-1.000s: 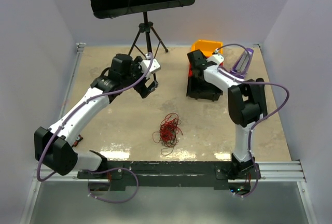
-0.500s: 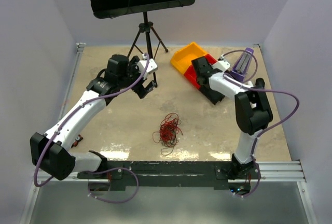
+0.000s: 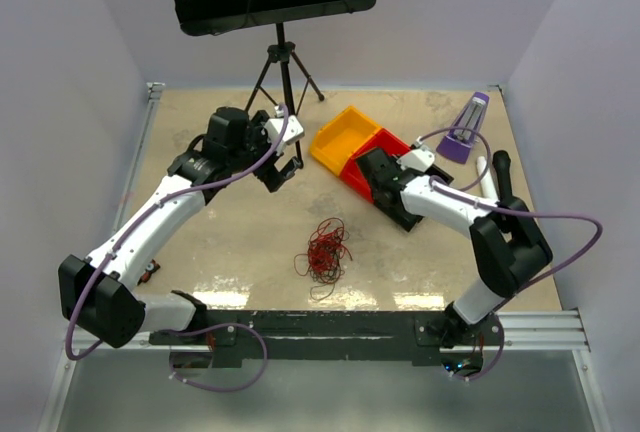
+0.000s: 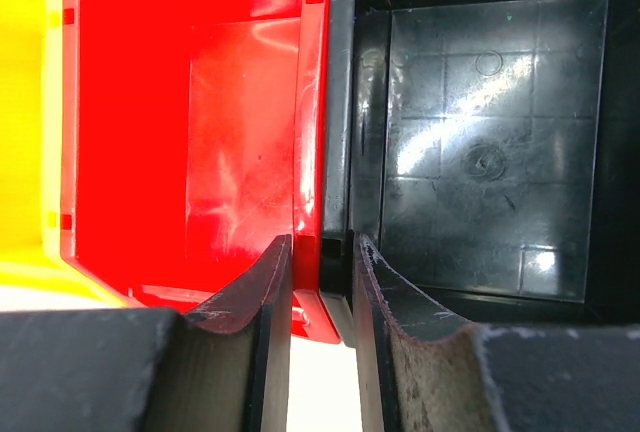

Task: Untangle the cables
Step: Move the bin to the center of the board.

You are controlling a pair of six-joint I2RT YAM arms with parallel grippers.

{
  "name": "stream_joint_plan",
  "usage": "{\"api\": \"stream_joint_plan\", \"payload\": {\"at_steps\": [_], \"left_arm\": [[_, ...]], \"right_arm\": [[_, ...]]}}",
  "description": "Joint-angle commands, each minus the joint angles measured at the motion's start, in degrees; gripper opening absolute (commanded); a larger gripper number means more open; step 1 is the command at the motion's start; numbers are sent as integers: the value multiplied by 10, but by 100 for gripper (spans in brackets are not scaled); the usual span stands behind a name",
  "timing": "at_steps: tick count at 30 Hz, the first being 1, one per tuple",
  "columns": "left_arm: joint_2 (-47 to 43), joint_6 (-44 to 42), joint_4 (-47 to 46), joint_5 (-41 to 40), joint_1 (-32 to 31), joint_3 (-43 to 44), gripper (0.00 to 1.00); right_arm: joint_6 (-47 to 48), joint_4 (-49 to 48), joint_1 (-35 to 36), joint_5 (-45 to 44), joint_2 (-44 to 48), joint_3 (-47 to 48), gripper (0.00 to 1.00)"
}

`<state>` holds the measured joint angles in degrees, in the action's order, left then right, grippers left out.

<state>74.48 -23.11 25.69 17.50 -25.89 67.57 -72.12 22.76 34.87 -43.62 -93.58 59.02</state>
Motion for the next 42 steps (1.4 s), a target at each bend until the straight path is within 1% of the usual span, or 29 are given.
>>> {"api": "stream_joint_plan", "payload": {"at_steps": [1,3,4,7,9,12,14,16,20,22,30,35,39,41,42], "left_arm": [[-14,4,-8,-1,3,-3,100],[-13,4,-8,3,3,-3,100],[-13,4,-7,4,3,-3,100],[-11,5,-7,11,3,-2,100],[-6,8,-5,14,3,1,100],[-5,11,-2,16,3,4,100],[-5,12,-2,17,3,2,100],[-6,13,-1,17,3,2,100],[-10,13,1,14,3,-3,100],[-11,12,-1,11,3,-7,100],[-16,12,-3,12,3,-18,100],[-23,4,-6,4,3,-34,100],[-22,3,-5,5,3,-36,100],[-23,3,-6,6,3,-34,100],[-22,3,-6,6,3,-33,100]], "right_arm": [[-61,63,19,34,30,-60,3],[-72,70,26,37,56,-80,3],[-77,70,29,40,67,-90,0],[-86,74,38,44,104,-115,0],[-88,81,43,46,116,-119,0],[-85,84,70,47,119,-119,0],[-89,86,106,46,111,-116,0],[-113,104,160,36,91,-110,0],[-179,167,261,26,49,-92,0],[-209,197,291,22,45,-86,0],[-232,233,316,26,75,-80,0],[-249,248,323,36,104,-105,0],[-218,229,345,26,135,-116,0],[-169,191,355,19,138,-115,1],[-134,171,360,18,136,-113,4]]}}
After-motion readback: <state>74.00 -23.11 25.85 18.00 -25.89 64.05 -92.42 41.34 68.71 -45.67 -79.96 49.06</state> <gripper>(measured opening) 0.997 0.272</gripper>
